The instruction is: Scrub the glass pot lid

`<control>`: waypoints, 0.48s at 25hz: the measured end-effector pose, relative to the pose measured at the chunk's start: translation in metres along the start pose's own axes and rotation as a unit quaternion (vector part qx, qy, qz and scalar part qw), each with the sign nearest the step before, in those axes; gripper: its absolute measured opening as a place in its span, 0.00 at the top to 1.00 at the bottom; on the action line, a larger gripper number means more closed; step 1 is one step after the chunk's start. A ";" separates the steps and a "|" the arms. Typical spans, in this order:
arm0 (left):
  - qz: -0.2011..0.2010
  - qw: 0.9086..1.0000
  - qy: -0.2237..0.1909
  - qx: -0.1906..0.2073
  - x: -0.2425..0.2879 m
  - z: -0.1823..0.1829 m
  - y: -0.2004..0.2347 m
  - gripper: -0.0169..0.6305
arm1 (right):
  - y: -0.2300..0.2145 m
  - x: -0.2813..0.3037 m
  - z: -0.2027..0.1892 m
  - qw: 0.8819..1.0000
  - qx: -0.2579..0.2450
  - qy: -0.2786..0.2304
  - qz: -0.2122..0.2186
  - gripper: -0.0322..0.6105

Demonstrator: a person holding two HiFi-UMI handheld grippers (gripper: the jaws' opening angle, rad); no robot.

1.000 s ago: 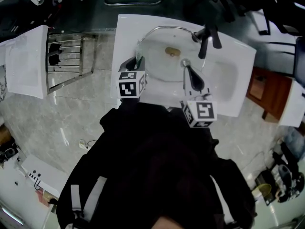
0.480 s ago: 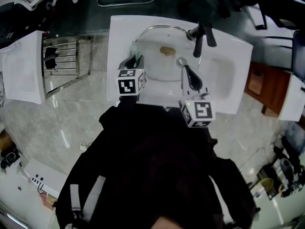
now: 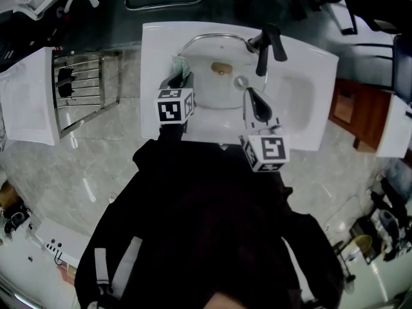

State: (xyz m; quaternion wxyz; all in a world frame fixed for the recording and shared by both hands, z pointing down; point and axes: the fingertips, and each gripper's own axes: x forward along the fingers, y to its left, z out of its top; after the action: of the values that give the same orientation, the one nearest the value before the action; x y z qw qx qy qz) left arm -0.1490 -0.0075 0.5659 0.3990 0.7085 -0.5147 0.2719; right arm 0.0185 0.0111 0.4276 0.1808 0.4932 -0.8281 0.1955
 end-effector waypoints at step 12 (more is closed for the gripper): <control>-0.009 1.000 0.009 0.007 0.011 0.006 -0.005 0.88 | -0.002 0.002 -0.002 1.000 0.004 -0.001 -0.001 0.95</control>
State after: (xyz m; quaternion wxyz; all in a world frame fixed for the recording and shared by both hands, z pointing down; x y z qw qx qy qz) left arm -0.1404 -0.0174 0.5703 0.4009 0.7137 -0.5024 0.2783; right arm 0.0195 0.0097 0.4301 0.1777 0.4951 -0.8270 0.1982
